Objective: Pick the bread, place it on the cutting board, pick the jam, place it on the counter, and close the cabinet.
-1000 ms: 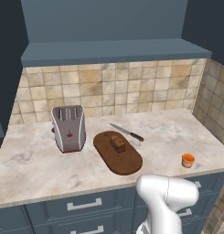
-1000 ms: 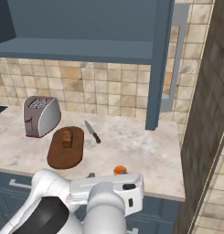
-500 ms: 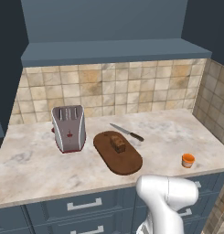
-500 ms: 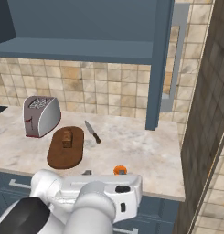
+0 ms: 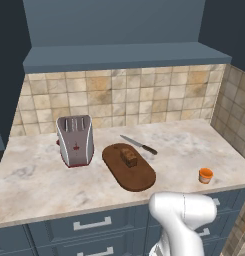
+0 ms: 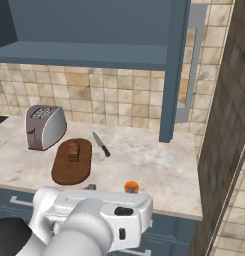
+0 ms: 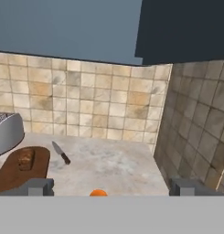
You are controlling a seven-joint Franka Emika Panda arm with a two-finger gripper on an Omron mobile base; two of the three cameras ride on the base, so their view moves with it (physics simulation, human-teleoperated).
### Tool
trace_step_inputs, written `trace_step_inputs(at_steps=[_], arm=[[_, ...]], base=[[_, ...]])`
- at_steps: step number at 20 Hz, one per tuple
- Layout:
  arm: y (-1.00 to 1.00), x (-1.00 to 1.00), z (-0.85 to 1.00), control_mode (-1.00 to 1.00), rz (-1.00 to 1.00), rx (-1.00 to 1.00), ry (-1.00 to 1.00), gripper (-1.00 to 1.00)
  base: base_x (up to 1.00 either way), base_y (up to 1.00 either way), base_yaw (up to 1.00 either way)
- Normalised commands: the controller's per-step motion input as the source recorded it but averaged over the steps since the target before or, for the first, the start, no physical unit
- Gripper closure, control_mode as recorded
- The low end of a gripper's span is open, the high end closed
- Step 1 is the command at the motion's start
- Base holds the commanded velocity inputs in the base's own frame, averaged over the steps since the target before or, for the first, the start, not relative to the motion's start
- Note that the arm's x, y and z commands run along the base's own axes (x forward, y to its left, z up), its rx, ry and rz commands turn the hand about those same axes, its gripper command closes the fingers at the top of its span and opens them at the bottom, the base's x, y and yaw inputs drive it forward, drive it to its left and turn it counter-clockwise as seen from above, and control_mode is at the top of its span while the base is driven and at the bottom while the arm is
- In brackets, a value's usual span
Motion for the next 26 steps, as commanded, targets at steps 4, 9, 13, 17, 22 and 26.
trace_step_inputs(at_steps=[4,9,13,17,22,26], arm=[[0.00,-0.30,0.23,-1.00,-0.09,0.00,0.00,-1.00],[0.00,-0.34,0.09,-1.00,-0.05,0.00,-0.07,-1.00],[0.00,-0.32,0.06,-1.00,-0.05,0.00,-0.08,-1.00],[0.00,-0.32,0.06,-1.00,-0.04,0.00,-0.10,-1.00],[0.00,-0.25,0.06,-1.00,-0.04,0.00,-0.09,-1.00],[-0.01,-0.20,0.10,-1.00,-0.03,0.00,-0.05,-1.00]], base=[[0.00,0.00,0.00],[0.00,0.00,0.00],[0.00,0.00,0.00],[0.00,0.00,0.00],[0.00,0.00,0.00],[0.00,0.00,0.00]])
